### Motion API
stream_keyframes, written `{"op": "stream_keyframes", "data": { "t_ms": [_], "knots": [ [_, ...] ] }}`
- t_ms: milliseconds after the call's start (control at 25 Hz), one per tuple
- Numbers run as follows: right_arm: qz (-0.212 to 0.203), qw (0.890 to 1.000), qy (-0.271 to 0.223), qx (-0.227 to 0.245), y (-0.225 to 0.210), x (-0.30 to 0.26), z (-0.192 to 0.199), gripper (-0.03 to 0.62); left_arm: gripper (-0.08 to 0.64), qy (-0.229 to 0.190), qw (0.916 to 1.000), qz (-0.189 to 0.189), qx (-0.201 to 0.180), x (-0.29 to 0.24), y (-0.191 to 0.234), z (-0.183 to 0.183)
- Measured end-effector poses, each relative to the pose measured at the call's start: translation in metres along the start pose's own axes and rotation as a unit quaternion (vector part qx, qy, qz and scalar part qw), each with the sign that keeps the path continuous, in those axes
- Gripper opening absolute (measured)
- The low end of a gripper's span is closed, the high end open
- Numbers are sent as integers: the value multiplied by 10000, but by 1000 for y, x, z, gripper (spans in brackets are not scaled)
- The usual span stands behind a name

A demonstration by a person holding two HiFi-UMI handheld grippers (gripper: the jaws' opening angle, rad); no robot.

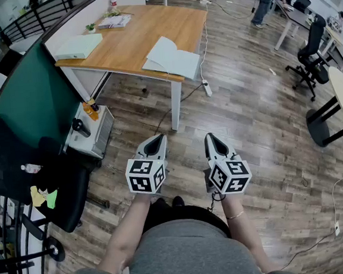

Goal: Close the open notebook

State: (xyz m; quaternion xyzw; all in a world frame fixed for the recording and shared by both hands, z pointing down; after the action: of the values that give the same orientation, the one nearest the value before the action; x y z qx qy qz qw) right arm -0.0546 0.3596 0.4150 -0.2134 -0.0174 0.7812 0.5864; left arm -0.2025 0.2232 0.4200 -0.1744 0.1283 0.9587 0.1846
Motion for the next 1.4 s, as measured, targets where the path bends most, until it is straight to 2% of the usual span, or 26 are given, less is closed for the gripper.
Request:
{"op": "stream_keyframes", "data": {
  "t_ms": [320, 560, 640, 760, 1120, 1400],
  "knots": [
    [-137, 9998, -83, -115, -7, -12, -2, 5, 26, -57, 9999, -80, -48, -12, -1, -4],
    [-50, 9997, -160, -157, -13, -21, -6, 9, 29, -82, 9998, -106, -153, -17, -1, -8],
    [-75, 9997, -126, -188, -14, -25, -7, 56, 42, -82, 9997, -128, -177, -18, 1, -9],
    [-61, 9997, -53, -231, -17, -33, -7, 91, 91, -47, 9996, -192, -195, -21, 5, -11],
    [-109, 9983, 70, -560, -27, -69, -9, 141, 155, 40, 9992, -381, -68, -47, 41, -15],
    [-19, 9967, 125, -801, -38, -116, -20, 156, 179, 9, 9998, -210, 2, -89, 74, -33]
  ]
}}
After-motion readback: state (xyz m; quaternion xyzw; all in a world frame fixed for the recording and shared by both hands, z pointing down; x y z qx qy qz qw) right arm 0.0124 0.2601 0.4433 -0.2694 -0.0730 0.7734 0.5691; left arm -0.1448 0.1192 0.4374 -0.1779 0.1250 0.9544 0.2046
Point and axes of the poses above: the fingertips, and each gripper's own axes: x backward along the fingers, y to its left, z out of its underside, the point moved 6 cm from there along x, backward along the fingers, and after that the axes turned 6 degrees about y, right-handed, at the moved point
